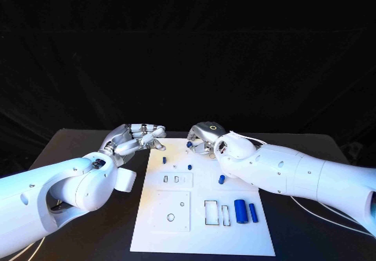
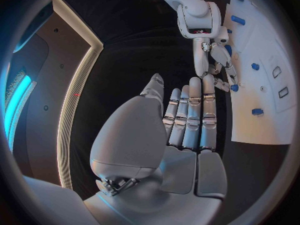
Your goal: Assemble the parts on the task board
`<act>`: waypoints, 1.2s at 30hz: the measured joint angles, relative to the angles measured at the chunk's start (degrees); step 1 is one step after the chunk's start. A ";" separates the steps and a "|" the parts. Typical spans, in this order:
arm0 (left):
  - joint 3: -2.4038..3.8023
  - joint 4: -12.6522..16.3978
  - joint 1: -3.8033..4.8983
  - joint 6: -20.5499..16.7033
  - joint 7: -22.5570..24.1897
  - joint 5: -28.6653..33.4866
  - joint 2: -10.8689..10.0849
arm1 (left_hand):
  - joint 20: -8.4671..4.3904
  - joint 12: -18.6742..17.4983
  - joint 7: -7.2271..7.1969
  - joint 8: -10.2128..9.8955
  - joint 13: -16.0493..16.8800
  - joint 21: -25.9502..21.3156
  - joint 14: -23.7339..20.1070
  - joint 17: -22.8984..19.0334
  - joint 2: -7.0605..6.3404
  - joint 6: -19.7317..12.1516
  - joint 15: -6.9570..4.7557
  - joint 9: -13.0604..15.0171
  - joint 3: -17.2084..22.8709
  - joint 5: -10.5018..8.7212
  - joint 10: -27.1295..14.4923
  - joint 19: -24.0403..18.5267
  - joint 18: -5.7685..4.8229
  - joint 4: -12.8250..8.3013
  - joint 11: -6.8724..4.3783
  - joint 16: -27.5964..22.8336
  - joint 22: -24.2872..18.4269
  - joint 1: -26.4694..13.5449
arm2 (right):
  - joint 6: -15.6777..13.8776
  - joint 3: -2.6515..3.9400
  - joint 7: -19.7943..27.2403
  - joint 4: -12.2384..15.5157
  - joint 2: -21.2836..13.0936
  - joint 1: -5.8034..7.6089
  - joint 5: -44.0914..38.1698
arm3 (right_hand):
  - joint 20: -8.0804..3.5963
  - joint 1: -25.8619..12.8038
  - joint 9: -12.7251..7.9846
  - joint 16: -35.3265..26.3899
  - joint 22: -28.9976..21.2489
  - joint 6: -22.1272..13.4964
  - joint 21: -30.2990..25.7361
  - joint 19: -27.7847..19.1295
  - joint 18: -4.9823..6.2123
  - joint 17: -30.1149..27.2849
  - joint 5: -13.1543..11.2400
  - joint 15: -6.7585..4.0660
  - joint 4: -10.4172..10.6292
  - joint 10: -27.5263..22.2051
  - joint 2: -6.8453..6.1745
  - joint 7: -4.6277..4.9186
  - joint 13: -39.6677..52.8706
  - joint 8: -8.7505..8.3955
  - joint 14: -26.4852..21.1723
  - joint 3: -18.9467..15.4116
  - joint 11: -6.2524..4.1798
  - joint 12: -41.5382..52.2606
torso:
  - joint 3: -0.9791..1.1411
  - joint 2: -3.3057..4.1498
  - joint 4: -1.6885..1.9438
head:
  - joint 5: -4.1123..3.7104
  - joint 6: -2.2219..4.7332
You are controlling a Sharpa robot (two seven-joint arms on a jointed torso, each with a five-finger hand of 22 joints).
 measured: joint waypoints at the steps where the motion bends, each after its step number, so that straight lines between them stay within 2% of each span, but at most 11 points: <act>1: 0.00 -0.01 0.00 0.00 -0.01 0.00 -0.02 | 0.00 0.00 0.00 0.00 0.00 0.00 0.00 0.00 0.00 0.00 0.00 0.00 0.00 0.00 0.00 0.00 0.00 0.00 0.00 0.00 0.00 0.00 | -0.01 0.00 0.00 0.83 -0.68 0.06 0.02 | 0.00 0.00 0.00 0.00 0.00 0.00 0.00 0.00 0.00 0.00 0.00 0.00 0.17 0.00 0.00 0.00 0.00 0.00 0.00 -0.17 0.00 0.24 | 0.00 -0.03 -0.03 | 0.01 0.01; 5: 0.00 -0.07 0.00 0.01 -0.03 0.02 -0.11 | 0.00 0.00 0.00 0.00 0.00 0.00 0.00 0.00 0.00 0.00 0.00 0.00 0.00 0.00 0.00 0.00 0.00 0.00 0.00 0.00 0.00 0.00 | -0.09 0.28 -0.04 5.53 -5.04 0.87 0.24 | 0.00 0.23 0.13 0.00 0.00 0.26 0.00 0.00 0.01 0.33 0.32 0.00 0.46 0.89 -0.23 -0.25 0.28 0.00 0.00 -0.46 -0.43 1.29 | -0.01 -0.20 -0.30 | 0.05 0.02; 11: -0.01 -0.33 0.01 0.03 -0.07 0.08 -0.18 | 0.00 0.00 0.00 0.00 0.00 0.00 0.01 0.00 0.00 0.00 -0.01 -0.01 0.00 0.00 0.00 0.00 0.00 0.00 0.00 0.00 -0.01 0.00 | -0.06 0.75 -0.21 13.74 -13.56 3.31 2.89 | -0.94 0.23 0.34 1.62 -0.01 0.68 1.39 1.83 0.00 2.65 0.53 -0.16 1.27 6.78 -0.23 -0.67 1.27 0.00 -0.11 -0.48 -1.52 3.82 | -0.04 -0.62 -0.94 | 0.25 0.23; 14: -0.02 -0.62 0.01 0.03 -0.09 0.13 -0.07 | 0.00 0.00 0.00 0.00 -0.01 0.00 0.01 0.00 0.00 0.00 -0.01 -0.01 0.00 0.00 0.00 0.00 0.00 0.00 0.00 0.00 -0.01 0.00 | 0.58 0.89 -0.33 17.36 -17.59 4.29 5.58 | -1.44 -0.41 0.34 2.35 -0.01 0.32 2.23 2.72 0.01 3.78 0.53 -0.97 2.16 10.73 -1.76 -1.06 2.39 0.00 -0.07 -1.37 -2.30 5.74 | -0.08 -0.83 -1.29 | 0.26 0.28; 17: -0.02 -0.80 0.00 0.04 -0.11 0.19 0.04 | 0.00 0.00 0.00 0.00 0.04 0.00 0.01 0.00 0.00 0.00 -0.01 -0.01 0.00 0.00 0.00 0.00 0.00 0.00 0.00 0.00 0.04 0.00 | 1.70 0.93 -0.60 18.78 -20.04 4.72 8.11 | -1.81 -0.76 0.33 3.11 -0.01 -0.81 2.85 2.98 0.01 4.80 0.53 -1.84 2.77 14.41 -3.10 -1.70 4.75 0.00 -0.08 -3.51 -3.29 8.86 | -0.12 -1.05 -1.59 | 0.14 0.34; 20: -0.03 -0.97 0.00 0.05 -0.12 0.24 0.11 | 0.00 0.00 0.00 0.00 0.04 0.00 0.01 0.00 0.00 0.00 -0.01 -0.01 0.00 0.00 0.00 0.00 0.00 0.00 0.00 0.00 0.04 0.00 | 3.64 0.93 -1.08 19.16 -21.57 4.94 10.48 | -2.68 -0.40 0.54 4.63 -0.01 -2.22 3.78 2.89 -0.13 7.18 0.53 -2.17 3.86 15.92 -3.97 -2.14 10.23 0.35 -0.09 -6.78 -3.76 14.83 | -0.12 -1.21 -1.76 | -0.02 0.36; 21: -0.03 -1.01 0.00 0.05 -0.13 0.26 0.11 | 0.00 0.00 0.00 0.00 0.04 0.00 0.01 0.00 0.00 0.00 -0.01 -0.01 0.00 0.00 0.00 0.00 0.00 0.00 0.00 0.00 0.04 0.00 | 4.30 0.93 -1.24 19.07 -21.82 4.98 11.10 | -2.68 -0.31 0.66 5.25 -0.01 -2.73 3.92 2.89 -0.65 8.19 0.53 -2.17 4.27 15.88 -4.06 -2.20 12.61 0.55 -0.09 -7.83 -3.80 17.29 | -0.12 -1.24 -1.79 | -0.04 0.36; 25: -0.04 -1.09 -0.01 0.08 -0.15 0.32 0.19 | 0.00 0.00 0.00 0.00 0.04 0.00 0.01 0.00 0.00 0.00 -0.01 -0.01 0.00 0.00 0.00 0.00 0.00 0.00 0.00 0.00 0.04 0.00 | 6.91 0.93 -1.98 17.57 -21.94 5.00 13.10 | -2.68 2.30 1.77 8.37 -0.02 -4.95 4.88 2.89 -0.95 12.21 1.77 -2.51 7.37 11.43 -2.40 -2.07 38.49 2.14 0.00 -12.28 -3.52 42.90 | -0.12 -1.31 -1.82 | -0.17 0.46; 28: -0.04 -1.16 -0.01 0.10 -0.17 0.36 0.22 | 0.00 0.00 0.00 0.00 0.04 0.00 0.01 0.00 0.00 0.00 -0.01 -0.01 0.00 0.00 0.00 0.00 0.00 0.00 0.00 0.00 0.04 0.00 | 8.41 0.93 -2.50 15.82 -21.18 4.85 14.05 | -2.68 3.19 2.44 10.04 -0.02 -6.15 5.24 2.89 -0.95 12.41 1.77 -2.05 9.16 11.83 -2.28 -1.46 50.79 3.08 0.00 -14.08 -2.96 55.44 | -0.09 -1.29 -1.82 | -0.24 0.56; 32: -0.05 -1.19 -0.01 0.14 -0.18 0.40 0.25 | 0.00 0.00 0.00 0.00 0.04 0.00 0.01 0.00 0.00 0.00 -0.01 -0.02 0.00 0.00 0.00 0.00 0.00 0.00 0.00 0.00 0.03 0.00 | 9.74 0.85 -2.96 13.88 -19.79 4.32 14.79 | -2.23 4.00 2.96 11.55 -0.02 -7.30 5.73 2.89 -0.95 12.41 1.77 -1.74 10.46 13.76 -2.18 -1.08 58.45 3.69 0.10 -15.37 -2.65 63.40 | -0.07 -1.25 -1.79 | -0.34 0.62; 36: -0.05 -1.20 -0.02 0.17 -0.20 0.43 0.26 | 0.00 0.00 0.00 0.00 0.03 0.00 0.01 0.00 0.00 0.00 -0.01 -0.02 0.00 0.00 0.00 0.00 0.00 0.00 0.00 0.00 0.03 0.00 | 10.45 0.78 -3.19 12.47 -18.53 3.81 14.94 | -2.23 4.28 3.12 11.95 -0.02 -7.93 5.73 2.89 -0.95 12.41 1.77 -1.53 11.10 14.02 -2.46 -0.86 60.70 4.11 -0.11 -16.00 -2.39 65.71 | -0.07 -1.20 -1.76 | -0.37 0.62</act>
